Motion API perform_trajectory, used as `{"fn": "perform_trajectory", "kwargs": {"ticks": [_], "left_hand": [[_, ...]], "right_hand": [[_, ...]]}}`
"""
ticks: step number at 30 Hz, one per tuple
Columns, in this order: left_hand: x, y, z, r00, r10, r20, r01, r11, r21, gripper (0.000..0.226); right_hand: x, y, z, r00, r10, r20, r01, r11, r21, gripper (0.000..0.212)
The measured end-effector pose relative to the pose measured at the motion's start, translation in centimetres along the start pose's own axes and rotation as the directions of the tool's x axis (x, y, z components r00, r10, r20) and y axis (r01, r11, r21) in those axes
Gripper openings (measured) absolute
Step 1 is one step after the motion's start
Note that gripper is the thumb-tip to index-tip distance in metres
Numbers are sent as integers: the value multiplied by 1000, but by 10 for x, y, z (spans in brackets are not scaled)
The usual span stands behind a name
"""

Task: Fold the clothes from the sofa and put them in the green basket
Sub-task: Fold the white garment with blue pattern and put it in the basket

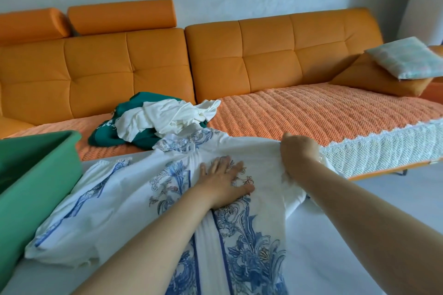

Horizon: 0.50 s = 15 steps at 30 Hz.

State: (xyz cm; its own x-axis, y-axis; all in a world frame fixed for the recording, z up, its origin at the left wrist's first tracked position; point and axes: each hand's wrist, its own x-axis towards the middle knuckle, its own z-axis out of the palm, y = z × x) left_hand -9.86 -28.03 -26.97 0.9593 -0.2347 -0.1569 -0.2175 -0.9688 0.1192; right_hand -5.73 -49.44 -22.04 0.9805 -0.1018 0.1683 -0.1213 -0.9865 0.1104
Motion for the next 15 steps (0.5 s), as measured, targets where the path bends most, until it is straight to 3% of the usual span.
{"fn": "perform_trajectory", "kwargs": {"ticks": [3, 5, 6, 8, 9, 11, 13, 15], "left_hand": [[4, 2, -3, 998, 47, 47, -47, 999, 5, 89], [4, 0, -6, 997, 78, 30, -77, 997, -33, 77], [2, -2, -7, 996, 91, -24, -93, 990, -110, 66], [-6, -9, -10, 978, 62, -198, -120, 948, -293, 42], [-10, -16, -10, 960, 39, -279, -118, 955, -273, 36], [-17, -35, -9, 925, -19, -378, -16, 996, -89, 38], [-25, -60, -11, 931, -151, -333, 142, 989, -52, 50], [-36, -83, -17, 948, -254, -193, 234, 965, -122, 60]], "right_hand": [[-1, -17, 4, 926, -314, -210, 297, 949, -109, 41], [-7, -38, 6, 857, -463, -224, 491, 867, 84, 44], [-9, -48, 6, 850, -503, -156, 526, 821, 220, 44], [-15, -67, 9, 838, -538, 93, 445, 772, 454, 52], [-16, -71, 15, 817, -546, 186, 411, 777, 476, 58], [-17, -68, 27, 807, -532, 256, 442, 831, 338, 68], [-13, -63, 31, 845, -463, 267, 414, 883, 221, 71], [-7, -66, 24, 872, -384, 304, 350, 922, 162, 67]]}}
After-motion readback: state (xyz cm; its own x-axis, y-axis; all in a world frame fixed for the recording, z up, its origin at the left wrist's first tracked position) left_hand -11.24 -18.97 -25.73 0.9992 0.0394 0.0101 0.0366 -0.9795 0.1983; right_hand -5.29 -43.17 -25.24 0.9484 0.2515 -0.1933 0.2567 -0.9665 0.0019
